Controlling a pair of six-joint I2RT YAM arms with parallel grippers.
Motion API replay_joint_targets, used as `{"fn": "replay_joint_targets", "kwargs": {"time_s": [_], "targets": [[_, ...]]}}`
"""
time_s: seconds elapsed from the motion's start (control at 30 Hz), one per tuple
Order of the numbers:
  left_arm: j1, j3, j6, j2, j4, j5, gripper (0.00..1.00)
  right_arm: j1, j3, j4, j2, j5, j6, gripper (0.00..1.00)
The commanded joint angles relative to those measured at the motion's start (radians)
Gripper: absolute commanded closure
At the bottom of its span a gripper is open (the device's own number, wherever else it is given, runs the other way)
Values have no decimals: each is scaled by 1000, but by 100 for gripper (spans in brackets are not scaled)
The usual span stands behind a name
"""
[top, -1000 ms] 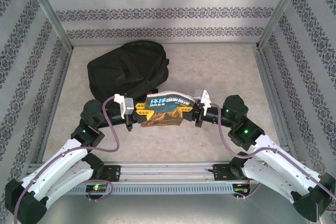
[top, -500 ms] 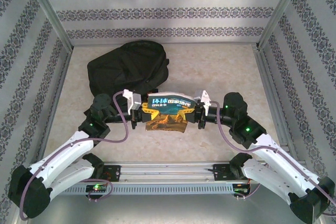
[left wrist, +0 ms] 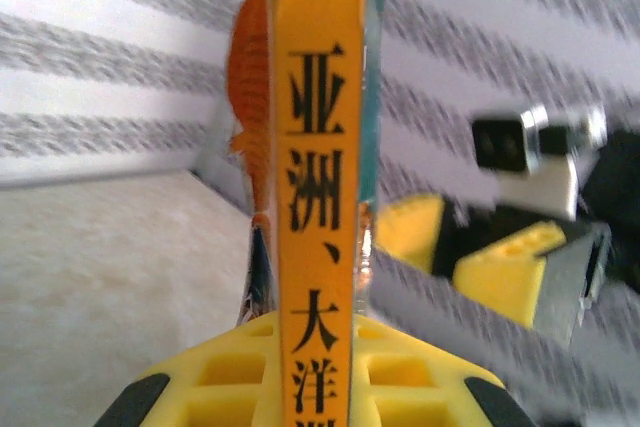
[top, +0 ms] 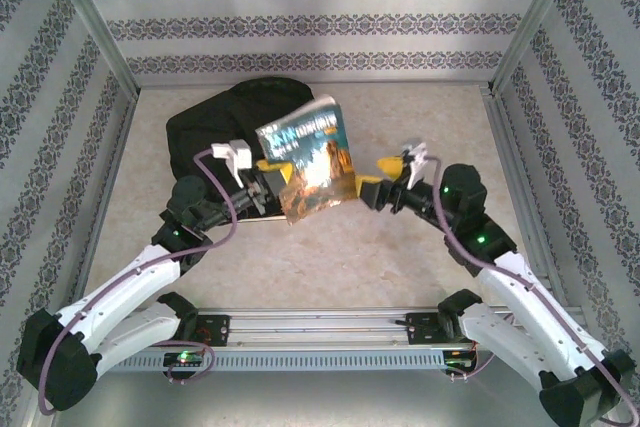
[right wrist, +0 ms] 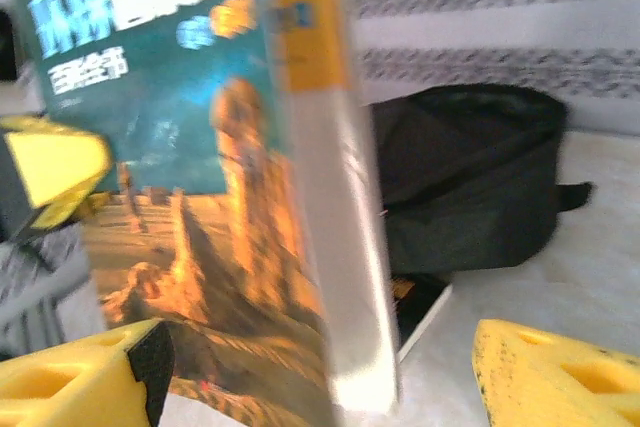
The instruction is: Pack the student bag
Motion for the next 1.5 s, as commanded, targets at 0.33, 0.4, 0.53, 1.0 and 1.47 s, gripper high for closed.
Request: {"fn": "replay_joint_targets", "kwargs": {"time_s": [0.33,0.4,0.53,1.0,1.47], "targets": [[3,115,-744,103,200,-662,100,-53,188,66,274,-137,786,23],[2,122,-769,137,232,-661,100,-27,145,240,322,-154,967,19],[3,135,-799,167,237,-652,100,53,123,435,373,-90,1112,9],[3,147,-841,188,227,-665,100,189,123,802,609,-8,1333,3],[-16,107,-871,166,191,-658,100,206,214,1158,804,75,1433,20]]}}
